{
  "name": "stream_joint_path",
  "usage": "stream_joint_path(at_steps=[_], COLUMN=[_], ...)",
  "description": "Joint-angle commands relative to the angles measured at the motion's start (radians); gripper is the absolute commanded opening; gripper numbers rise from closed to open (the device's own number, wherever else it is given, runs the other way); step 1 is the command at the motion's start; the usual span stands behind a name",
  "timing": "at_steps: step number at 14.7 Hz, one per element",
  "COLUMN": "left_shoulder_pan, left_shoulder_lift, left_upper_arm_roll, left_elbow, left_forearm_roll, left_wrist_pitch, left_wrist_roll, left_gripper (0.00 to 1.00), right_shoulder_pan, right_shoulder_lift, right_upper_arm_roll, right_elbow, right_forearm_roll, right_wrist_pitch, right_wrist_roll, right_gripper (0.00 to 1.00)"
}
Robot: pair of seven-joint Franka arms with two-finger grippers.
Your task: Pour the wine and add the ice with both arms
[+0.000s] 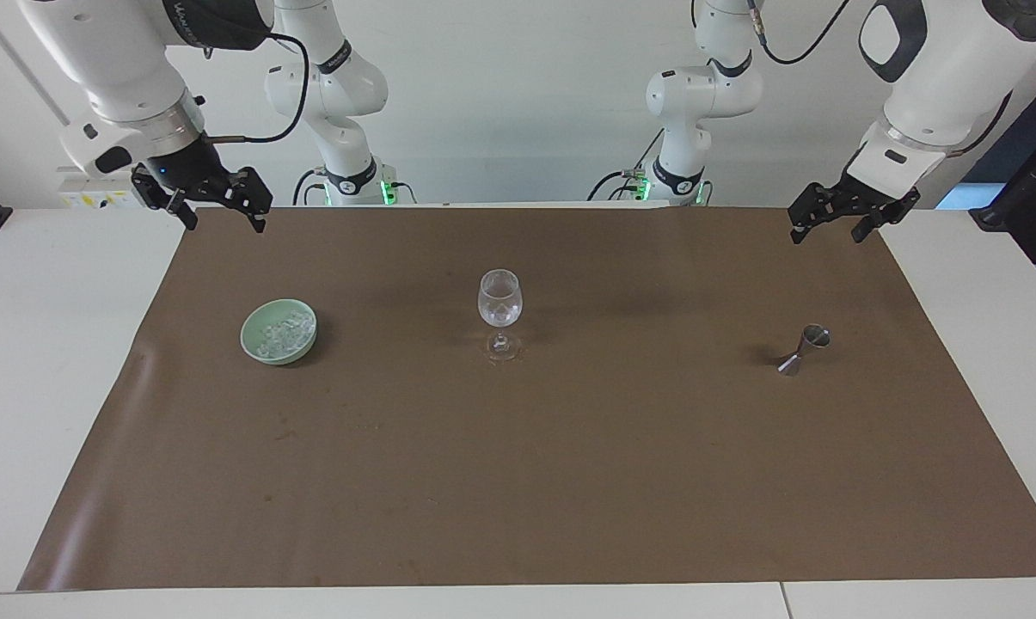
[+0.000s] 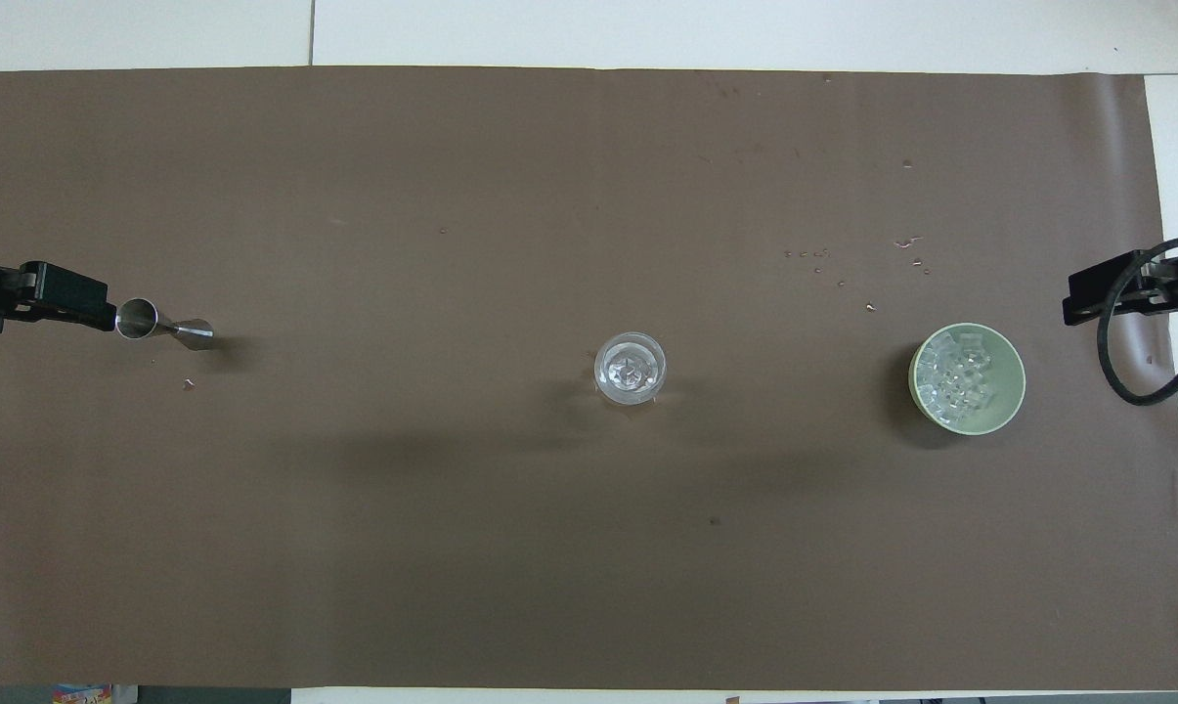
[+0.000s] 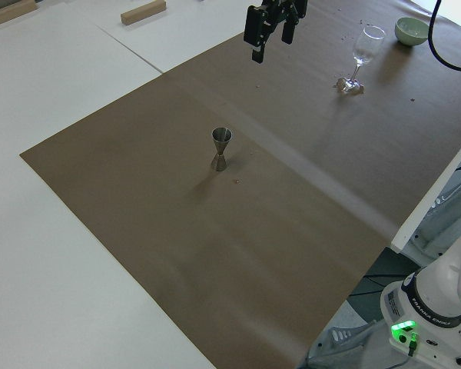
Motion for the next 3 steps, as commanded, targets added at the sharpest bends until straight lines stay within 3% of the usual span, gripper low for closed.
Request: stream_joint_path(at_steps=[1,3], left_shoulder_pan=[0.006,0.006], left_shoulder_lift=[-0.025,-0.025], left_upper_arm_roll=[-0.003,-0.003], left_elbow=[-0.027,-0.027], left_forearm_roll=[0.019,0.019], left_wrist_pitch=[0.011,0.011], left_wrist_roll=[0.010,0.010], left_gripper=[1.00,1.00], right_shoulder_pan=[-0.016,-0.016], right_shoulder_lift=[-0.017,-0.017], right_upper_arm_roll=[0.009,0.010], right_elbow=[-0.017,-0.017], right_forearm_roll=[-0.013,-0.013], right_wrist_pitch=[0.000,0.001], right_wrist_roll=[-0.021,-0.021], right_gripper=[1.00,1.00])
